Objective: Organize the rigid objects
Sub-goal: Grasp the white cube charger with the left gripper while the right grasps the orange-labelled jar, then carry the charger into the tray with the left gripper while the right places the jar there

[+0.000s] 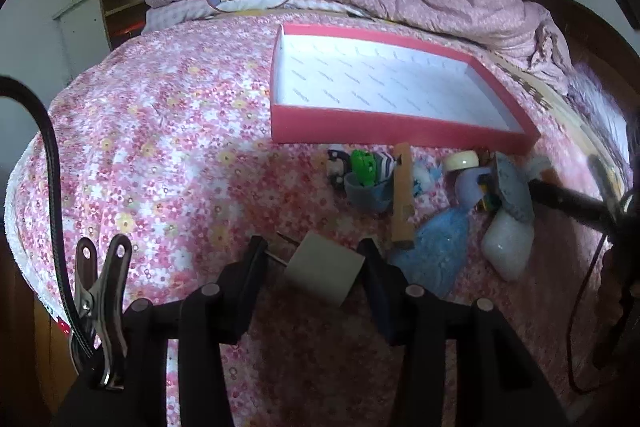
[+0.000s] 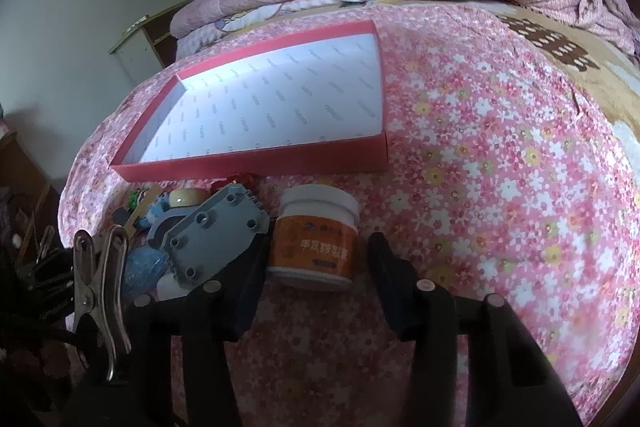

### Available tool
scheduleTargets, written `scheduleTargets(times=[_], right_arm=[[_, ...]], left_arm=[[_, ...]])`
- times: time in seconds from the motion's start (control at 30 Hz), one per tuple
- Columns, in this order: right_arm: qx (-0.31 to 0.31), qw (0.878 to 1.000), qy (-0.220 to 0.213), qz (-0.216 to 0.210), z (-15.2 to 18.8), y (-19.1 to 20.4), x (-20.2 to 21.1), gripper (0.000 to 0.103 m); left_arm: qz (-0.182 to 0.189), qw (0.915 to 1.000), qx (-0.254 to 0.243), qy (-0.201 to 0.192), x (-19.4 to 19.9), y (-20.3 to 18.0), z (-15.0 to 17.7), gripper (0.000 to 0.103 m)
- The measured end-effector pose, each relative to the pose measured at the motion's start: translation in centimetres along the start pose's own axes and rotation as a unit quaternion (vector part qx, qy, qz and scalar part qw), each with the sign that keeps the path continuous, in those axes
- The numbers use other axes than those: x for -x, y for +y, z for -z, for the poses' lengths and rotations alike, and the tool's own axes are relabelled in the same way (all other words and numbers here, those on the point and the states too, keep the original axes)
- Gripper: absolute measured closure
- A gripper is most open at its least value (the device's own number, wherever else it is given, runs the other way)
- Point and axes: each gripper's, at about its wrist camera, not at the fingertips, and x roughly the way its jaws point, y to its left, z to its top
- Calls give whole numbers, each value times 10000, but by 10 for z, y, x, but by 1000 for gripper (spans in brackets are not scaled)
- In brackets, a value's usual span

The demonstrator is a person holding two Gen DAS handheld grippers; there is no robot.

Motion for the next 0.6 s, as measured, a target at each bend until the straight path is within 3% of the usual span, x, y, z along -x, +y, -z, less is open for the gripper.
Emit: scheduleTargets(times=[0.07, 0.13, 0.37, 0.6], right_arm=[[35, 10000, -44, 24, 0, 1, -1, 53], [56, 9999, -79, 87, 1, 1, -1, 61], [42, 9998, -130, 123, 8, 3, 8, 61], [93, 9995, -241, 202, 5, 8, 20, 61]], left_arm=[[-53, 9999, -77, -44, 3, -2, 2, 53], [-58, 9998, -129, -125, 8, -5, 2, 53], [-10, 9988, -296, -402, 19, -11, -6, 53], [321, 9978, -199, -544, 18, -13, -34, 53]])
